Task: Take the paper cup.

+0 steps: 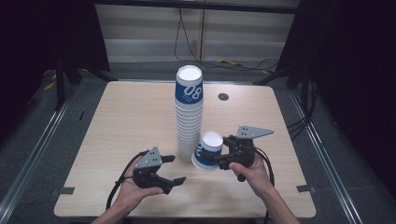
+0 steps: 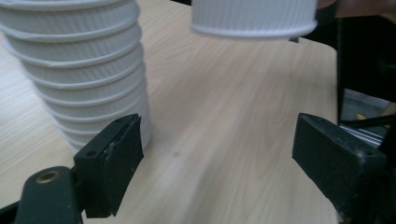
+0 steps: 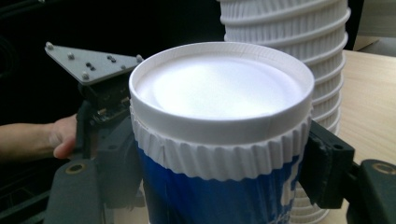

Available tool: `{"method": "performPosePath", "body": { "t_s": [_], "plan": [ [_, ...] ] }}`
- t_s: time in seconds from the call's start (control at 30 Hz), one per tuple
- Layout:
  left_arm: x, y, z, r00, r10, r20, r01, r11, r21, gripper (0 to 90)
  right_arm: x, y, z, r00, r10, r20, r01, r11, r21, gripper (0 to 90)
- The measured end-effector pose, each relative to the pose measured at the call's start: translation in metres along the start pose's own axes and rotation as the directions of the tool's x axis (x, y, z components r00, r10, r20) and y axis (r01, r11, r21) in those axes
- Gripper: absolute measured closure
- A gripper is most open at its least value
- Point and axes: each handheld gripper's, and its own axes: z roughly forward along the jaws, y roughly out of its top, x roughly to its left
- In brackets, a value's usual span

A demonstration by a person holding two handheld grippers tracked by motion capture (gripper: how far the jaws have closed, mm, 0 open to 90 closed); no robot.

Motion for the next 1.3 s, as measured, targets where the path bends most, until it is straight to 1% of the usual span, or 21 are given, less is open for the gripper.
{"method": "performPosePath", "body": {
  "t_s": [0.07,0.13,0.17,0.2,0.33,0.4,0.47,0.57,0.63,0.7,0.77,0.83,0.9,0.93,0.97,1.0,1.03,1.07,1.17,1.23,1.3],
  "plan": [
    [-0.001,0.001,0.000,0.9999,0.003,0.014,-0.003,1.0000,0.003,16.0,0.002,-0.004,0.001,1.0000,0.002,-0.004,-0.002,1.000,0.003,26.7],
    [-0.002,0.003,0.001,0.9990,-0.012,0.043,0.013,0.9999,-0.005,15.6,0.004,-0.009,0.002,1.0000,0.000,-0.006,0.000,1.000,0.023,26.7],
    [-0.003,0.003,0.001,0.9991,-0.007,0.042,0.007,1.0000,-0.003,15.8,0.005,-0.014,0.002,0.9999,0.003,-0.015,-0.003,1.000,0.027,26.6],
    [-0.004,0.003,0.001,0.9991,-0.005,0.042,0.005,1.0000,-0.002,15.8,0.005,-0.014,0.002,0.9999,0.003,-0.015,-0.003,1.000,0.027,26.6],
    [-0.007,0.004,0.004,0.9966,-0.003,0.083,0.003,1.0000,0.000,15.8,0.005,-0.023,0.005,0.9995,0.005,-0.033,-0.005,1.000,0.021,26.7],
    [-0.007,0.004,0.006,0.9929,-0.020,0.117,0.022,0.9996,-0.016,15.8,0.005,-0.026,0.008,0.9990,0.003,-0.044,-0.002,1.000,0.029,26.6],
    [-0.005,0.003,0.007,0.9882,-0.048,0.146,0.051,0.9986,-0.016,15.7,0.006,-0.029,0.011,0.9983,0.001,-0.059,0.001,1.000,0.030,26.6],
    [-0.003,0.003,0.008,0.9850,-0.072,0.157,0.075,0.9971,-0.011,15.7,0.007,-0.030,0.014,0.9972,-0.001,-0.075,0.002,1.000,0.020,26.6],
    [-0.003,0.003,0.007,0.9846,-0.067,0.162,0.070,0.9975,-0.012,15.7,0.010,-0.033,0.017,0.9938,0.001,-0.112,0.000,1.000,0.005,26.6],
    [-0.003,0.004,0.005,0.9829,-0.062,0.174,0.067,0.9976,-0.021,16.0,0.011,-0.035,0.017,0.9926,-0.004,-0.121,0.004,1.000,0.000,26.6],
    [-0.003,0.004,0.005,0.9833,-0.059,0.172,0.064,0.9976,-0.026,15.9,0.011,-0.035,0.017,0.9930,-0.005,-0.118,0.005,1.000,0.001,26.6],
    [-0.003,0.004,0.005,0.9824,-0.057,0.178,0.064,0.9973,-0.035,15.6,0.011,-0.037,0.018,0.9914,0.010,-0.131,-0.012,1.000,-0.017,26.6],
    [-0.004,0.003,0.007,0.9836,-0.048,0.174,0.053,0.9982,-0.026,15.6,0.011,-0.038,0.019,0.9910,0.012,-0.133,-0.014,1.000,-0.015,26.6],
    [-0.004,0.003,0.008,0.9826,-0.051,0.179,0.057,0.9979,-0.029,15.6,0.012,-0.039,0.022,0.9878,0.021,-0.154,-0.025,0.999,-0.023,26.6],
    [-0.005,0.003,0.009,0.9786,-0.064,0.196,0.072,0.9968,-0.034,15.9,0.013,-0.039,0.023,0.9862,0.029,-0.163,-0.034,0.999,-0.026,26.6],
    [-0.004,0.002,0.011,0.9773,-0.067,0.201,0.074,0.9967,-0.031,15.9,0.013,-0.039,0.023,0.9862,0.029,-0.163,-0.034,0.999,-0.026,26.6],
    [-0.005,0.002,0.012,0.9765,-0.071,0.203,0.080,0.9963,-0.034,15.8,0.014,-0.039,0.025,0.9831,0.036,-0.179,-0.042,0.999,-0.033,26.6],
    [-0.006,0.002,0.012,0.9771,-0.062,0.204,0.070,0.9969,-0.035,15.8,0.014,-0.039,0.025,0.9827,0.033,-0.182,-0.039,0.999,-0.034,26.6],
    [-0.008,0.002,0.014,0.9761,-0.058,0.209,0.070,0.9963,-0.051,15.7,0.016,-0.039,0.026,0.9835,0.027,-0.179,-0.033,0.999,-0.031,26.6],
    [-0.009,0.003,0.016,0.9760,-0.050,0.212,0.061,0.9972,-0.045,15.1,0.017,-0.039,0.027,0.9828,0.030,-0.182,-0.037,0.999,-0.034,26.7],
    [-0.010,0.003,0.018,0.9761,-0.059,0.209,0.071,0.9961,-0.053,14.7,0.018,-0.039,0.028,0.9826,0.024,-0.184,-0.031,0.999,-0.034,26.7]
  ]
}}
